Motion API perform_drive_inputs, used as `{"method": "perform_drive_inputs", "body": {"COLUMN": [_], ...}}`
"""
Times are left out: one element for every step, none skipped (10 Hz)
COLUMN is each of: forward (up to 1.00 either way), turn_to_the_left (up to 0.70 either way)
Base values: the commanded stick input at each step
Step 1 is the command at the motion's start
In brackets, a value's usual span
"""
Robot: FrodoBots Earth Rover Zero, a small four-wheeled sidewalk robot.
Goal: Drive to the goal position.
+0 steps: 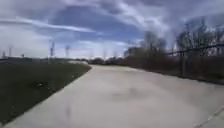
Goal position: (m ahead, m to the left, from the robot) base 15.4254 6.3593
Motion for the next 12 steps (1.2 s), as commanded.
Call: {"method": "perform_drive_inputs", "body": {"forward": [1.00,1.00,1.00,1.00,1.00,1.00,1.00,1.00,1.00,1.00,1.00,1.00], "turn_to_the_left": [0.01,0.01,0.01,0.01,0.01,0.01,0.01,0.01,0.01,0.14,0.37,0.41]}}
